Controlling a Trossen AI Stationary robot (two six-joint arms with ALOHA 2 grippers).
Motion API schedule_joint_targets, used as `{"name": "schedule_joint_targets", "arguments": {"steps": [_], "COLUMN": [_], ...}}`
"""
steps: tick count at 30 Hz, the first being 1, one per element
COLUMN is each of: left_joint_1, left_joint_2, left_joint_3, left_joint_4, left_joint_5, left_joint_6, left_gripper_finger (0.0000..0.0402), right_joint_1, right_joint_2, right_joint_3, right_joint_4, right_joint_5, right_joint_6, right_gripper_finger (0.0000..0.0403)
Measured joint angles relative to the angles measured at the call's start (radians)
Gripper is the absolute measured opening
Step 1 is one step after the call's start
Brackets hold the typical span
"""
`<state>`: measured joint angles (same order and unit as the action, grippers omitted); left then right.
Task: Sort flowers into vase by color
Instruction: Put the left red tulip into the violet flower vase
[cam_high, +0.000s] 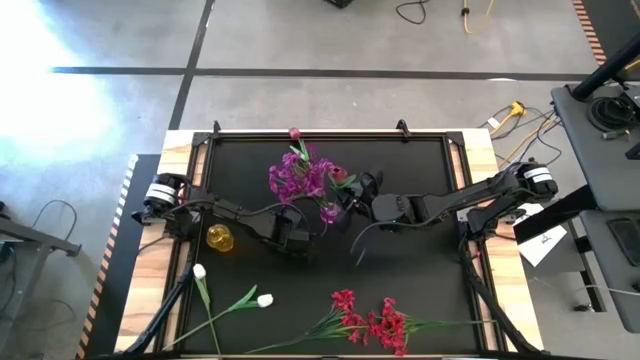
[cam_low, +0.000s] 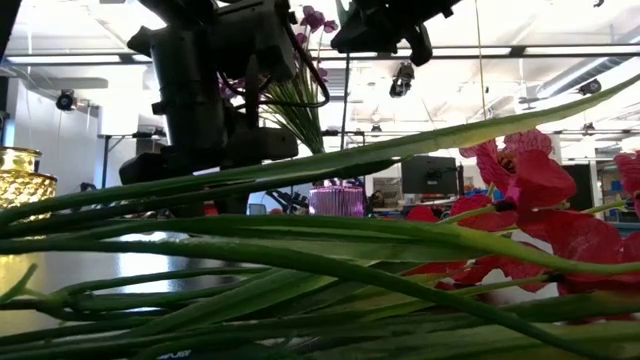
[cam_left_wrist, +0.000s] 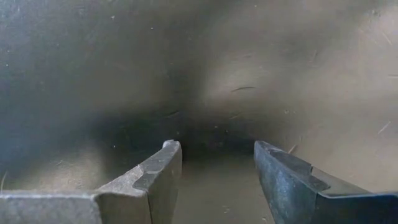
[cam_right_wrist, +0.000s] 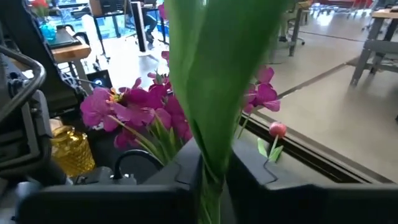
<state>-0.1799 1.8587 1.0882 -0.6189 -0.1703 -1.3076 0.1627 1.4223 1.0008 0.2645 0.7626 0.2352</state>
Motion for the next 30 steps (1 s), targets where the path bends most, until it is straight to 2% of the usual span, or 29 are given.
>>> {"name": "schedule_joint_targets", "arguments": {"steps": [10,15,18,23,26,30], "left_joint_1": [0.000,0.001,0.001,0.000,0.000,0.000], "left_joint_2": [-0.021,-0.046,-0.053,-0.058,-0.076,-0.138], "left_joint_3": [-0.002,-0.004,-0.005,-0.005,-0.005,-0.004], "left_joint_4": [-0.014,-0.037,-0.044,-0.092,-0.109,-0.131], "left_joint_5": [0.004,0.005,0.005,0.012,0.026,0.016], "left_joint_6": [0.026,0.043,0.050,0.052,0.063,0.065], "left_gripper_finger": [0.0188,0.0188,0.0188,0.0188,0.0188,0.0187], "right_joint_1": [0.000,-0.006,-0.013,-0.022,-0.033,-0.037], "right_joint_2": [0.000,-0.001,-0.001,-0.001,0.000,0.000], "right_joint_3": [0.000,0.000,0.000,0.000,0.000,0.000], "right_joint_4": [0.001,0.001,0.001,-0.004,-0.037,-0.031], "right_joint_5": [-0.011,-0.007,-0.006,-0.003,-0.004,-0.003], "right_joint_6": [0.011,0.031,0.037,0.043,0.062,0.092], "right_gripper_finger": [0.0177,0.0206,0.0199,0.0162,0.0125,0.0057]}}
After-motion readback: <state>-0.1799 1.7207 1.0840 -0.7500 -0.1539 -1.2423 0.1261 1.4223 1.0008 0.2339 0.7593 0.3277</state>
